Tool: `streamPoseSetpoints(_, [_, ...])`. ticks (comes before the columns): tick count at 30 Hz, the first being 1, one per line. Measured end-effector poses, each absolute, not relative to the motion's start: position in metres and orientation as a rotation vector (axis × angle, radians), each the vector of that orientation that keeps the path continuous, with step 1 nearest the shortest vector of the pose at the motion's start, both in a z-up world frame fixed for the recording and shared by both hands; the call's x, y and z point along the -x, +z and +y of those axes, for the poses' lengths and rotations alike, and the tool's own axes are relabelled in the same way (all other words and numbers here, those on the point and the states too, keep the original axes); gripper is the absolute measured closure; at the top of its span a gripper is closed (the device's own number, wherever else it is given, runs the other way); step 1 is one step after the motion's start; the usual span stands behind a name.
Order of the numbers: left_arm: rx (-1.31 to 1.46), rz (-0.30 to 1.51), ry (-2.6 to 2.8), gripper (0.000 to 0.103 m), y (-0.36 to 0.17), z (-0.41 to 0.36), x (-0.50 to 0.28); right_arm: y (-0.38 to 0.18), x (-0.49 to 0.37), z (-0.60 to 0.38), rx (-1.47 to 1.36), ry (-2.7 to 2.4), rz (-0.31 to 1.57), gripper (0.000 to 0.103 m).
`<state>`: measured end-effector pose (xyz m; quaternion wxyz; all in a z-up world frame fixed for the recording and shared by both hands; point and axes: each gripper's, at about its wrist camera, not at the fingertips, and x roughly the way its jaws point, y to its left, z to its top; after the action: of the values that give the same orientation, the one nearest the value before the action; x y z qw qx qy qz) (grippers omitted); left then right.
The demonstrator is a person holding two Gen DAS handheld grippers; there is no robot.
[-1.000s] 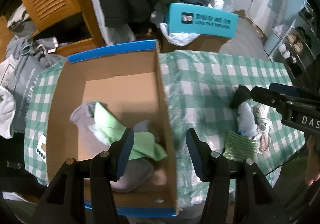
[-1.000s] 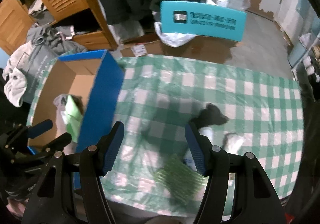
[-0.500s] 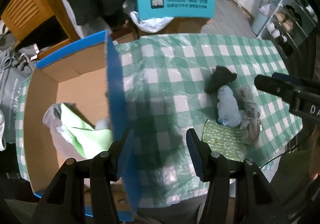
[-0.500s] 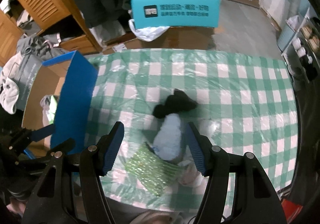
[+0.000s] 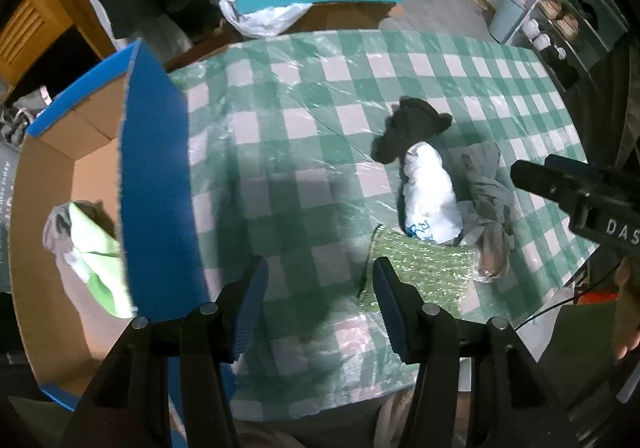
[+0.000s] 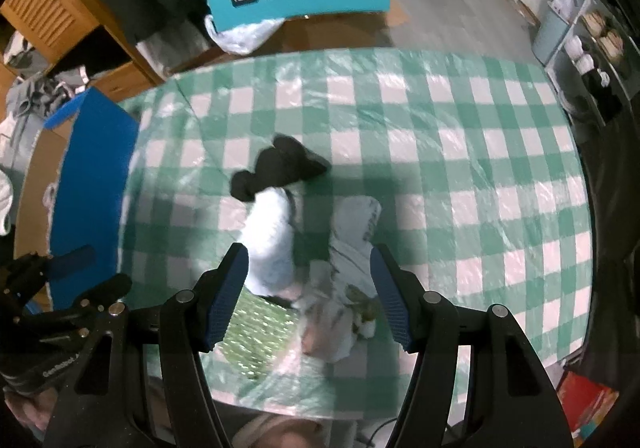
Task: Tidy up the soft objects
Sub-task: 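Grasp the green mesh scrubber pad with the left gripper while the right gripper grasps the grey plastic bag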
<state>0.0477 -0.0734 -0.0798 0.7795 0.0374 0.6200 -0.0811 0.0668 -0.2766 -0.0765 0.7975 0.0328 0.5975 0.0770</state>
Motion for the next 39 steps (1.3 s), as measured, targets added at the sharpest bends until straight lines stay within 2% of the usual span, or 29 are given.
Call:
streamPoseSetpoints(2, [-0.081,1.353,-0.182,0.035,-0.086,-0.08,-0.048,-0.084,-0.066,-0.279,-0.068,0.159,1.299,0.04])
streamPoseSetpoints(3, [-0.079,1.354,-0.186,0.035,-0.088,-0.083,-0.047,-0.087,-0.066,-0.281,-0.066,0.157,1.306,0.04])
streamPoseSetpoints(21, [0.052,1.499,-0.248,0.035,-0.137,-0.111,-0.047,-0.14,-0.066,-0.29,-0.073,0.131,1.412,0.04])
streamPoseSetpoints(39, [-0.044,1.511,-0.28,0.031,-0.155,-0.143,-0.045,-0.169,-0.068,-0.294,-0.101,0.129,1.462,0.041])
